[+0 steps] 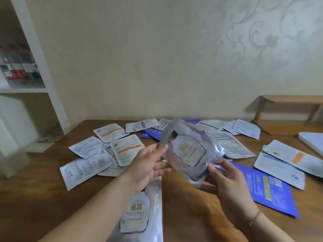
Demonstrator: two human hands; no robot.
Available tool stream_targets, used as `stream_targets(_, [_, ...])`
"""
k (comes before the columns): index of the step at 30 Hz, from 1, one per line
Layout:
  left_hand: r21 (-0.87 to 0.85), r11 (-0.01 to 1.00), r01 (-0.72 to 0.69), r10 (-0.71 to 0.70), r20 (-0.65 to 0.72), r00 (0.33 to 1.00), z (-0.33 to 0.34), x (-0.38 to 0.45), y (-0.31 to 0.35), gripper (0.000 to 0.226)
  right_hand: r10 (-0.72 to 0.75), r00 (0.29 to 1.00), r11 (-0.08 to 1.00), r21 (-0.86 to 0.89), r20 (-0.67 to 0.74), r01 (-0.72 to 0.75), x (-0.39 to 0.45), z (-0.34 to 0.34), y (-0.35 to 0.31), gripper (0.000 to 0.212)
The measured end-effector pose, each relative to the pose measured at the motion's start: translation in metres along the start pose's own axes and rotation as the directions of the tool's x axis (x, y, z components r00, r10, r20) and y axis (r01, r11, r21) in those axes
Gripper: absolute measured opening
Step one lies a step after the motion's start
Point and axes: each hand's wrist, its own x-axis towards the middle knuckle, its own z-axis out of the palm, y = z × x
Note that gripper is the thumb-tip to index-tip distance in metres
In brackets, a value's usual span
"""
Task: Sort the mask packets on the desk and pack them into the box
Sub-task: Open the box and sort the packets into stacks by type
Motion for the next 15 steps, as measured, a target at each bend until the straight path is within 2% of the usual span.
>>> stream_targets(2, [-0.117, 0.993, -0.021, 0.01, -0.096, 0.995, 0.007, -0.001, -0.002, 0.031, 0.044, 0.999, 0.999, 0.018, 0.02, -0.044, -0.009, -0.005, 0.001, 0.016])
stream_targets(3, [-0.118, 0.992, -0.04, 0.022, -0.155, 0.988, 0.008, -0.001, -0.004, 0.031, 0.061, 0.998, 0.998, 0.001, 0.021, -0.061, -0.013, -0.009, 0.002, 0.015])
stream_targets(5, [-0.04, 0.996, -0.075, 0.064, -0.226, 0.972, 0.007, -0.004, -0.002, 0.032, 0.067, 0.997, 0.998, -0.014, 0.037, -0.067, -0.02, -0.015, 0.002, 0.016])
stream_targets(9, [0.156, 0.973, -0.169, 0.202, -0.228, 0.952, -0.01, -0.025, 0.015, 0.034, -0.083, 0.997, 0.985, -0.15, 0.007, 0.083, -0.041, -0.007, -0.01, 0.02])
stream_targets(11, [0.247, 0.954, -0.17, 0.228, -0.233, 0.945, -0.029, -0.037, 0.024, 0.036, -0.098, 0.983, 0.954, -0.266, 0.156, 0.137, -0.057, 0.012, -0.009, 0.026])
stream_targets(13, [0.364, 0.924, -0.114, 0.22, -0.262, 0.94, -0.051, -0.046, 0.027, 0.039, -0.043, 0.948, 0.908, -0.384, 0.316, 0.169, -0.07, 0.029, -0.001, 0.025])
stream_targets(15, [0.518, 0.855, -0.032, 0.204, -0.278, 0.939, -0.069, -0.053, 0.022, 0.041, 0.013, 0.927, 0.878, -0.448, 0.375, 0.169, -0.077, 0.039, 0.011, 0.021])
